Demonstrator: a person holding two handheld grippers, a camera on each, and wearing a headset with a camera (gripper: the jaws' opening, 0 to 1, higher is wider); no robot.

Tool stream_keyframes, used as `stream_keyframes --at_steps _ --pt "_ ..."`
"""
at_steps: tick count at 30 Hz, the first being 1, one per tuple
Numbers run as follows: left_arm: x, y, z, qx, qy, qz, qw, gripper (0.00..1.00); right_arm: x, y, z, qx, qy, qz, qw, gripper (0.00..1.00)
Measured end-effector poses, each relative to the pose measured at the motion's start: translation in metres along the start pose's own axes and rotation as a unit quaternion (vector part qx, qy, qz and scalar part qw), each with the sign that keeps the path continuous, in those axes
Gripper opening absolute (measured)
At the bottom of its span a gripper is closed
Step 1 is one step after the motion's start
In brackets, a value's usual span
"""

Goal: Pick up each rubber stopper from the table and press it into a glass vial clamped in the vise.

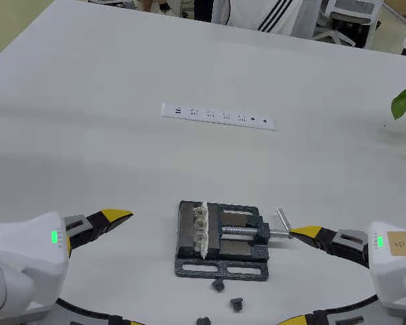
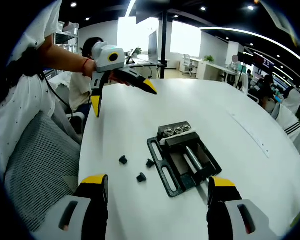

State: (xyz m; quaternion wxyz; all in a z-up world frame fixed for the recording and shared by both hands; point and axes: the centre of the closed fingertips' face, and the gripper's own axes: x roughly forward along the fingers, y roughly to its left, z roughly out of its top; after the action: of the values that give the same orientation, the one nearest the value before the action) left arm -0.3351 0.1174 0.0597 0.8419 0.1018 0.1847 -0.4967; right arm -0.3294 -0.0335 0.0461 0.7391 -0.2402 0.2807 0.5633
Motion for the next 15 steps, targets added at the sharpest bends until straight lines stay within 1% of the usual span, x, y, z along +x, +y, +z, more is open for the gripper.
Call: stream_keyframes --at_steps 3,9,15 --pt "-0.001 0.0 0.001 -0.001 -0.002 0.002 1.0 0.98 0.003 0.002 0.002 -0.009 0.007 0.008 0.9999 0.78" --pt "-0.002 -0.002 0.002 -0.003 -0.006 0.005 1.0 0.98 0.01 0.009 0.003 -0.03 0.024 0.032 0.9987 0.67" --pt "-0.004 -0.002 0.003 -0.004 -0.01 0.009 0.9999 0.98 0.016 0.014 0.002 -0.054 0.044 0.058 0.9959 0.56"
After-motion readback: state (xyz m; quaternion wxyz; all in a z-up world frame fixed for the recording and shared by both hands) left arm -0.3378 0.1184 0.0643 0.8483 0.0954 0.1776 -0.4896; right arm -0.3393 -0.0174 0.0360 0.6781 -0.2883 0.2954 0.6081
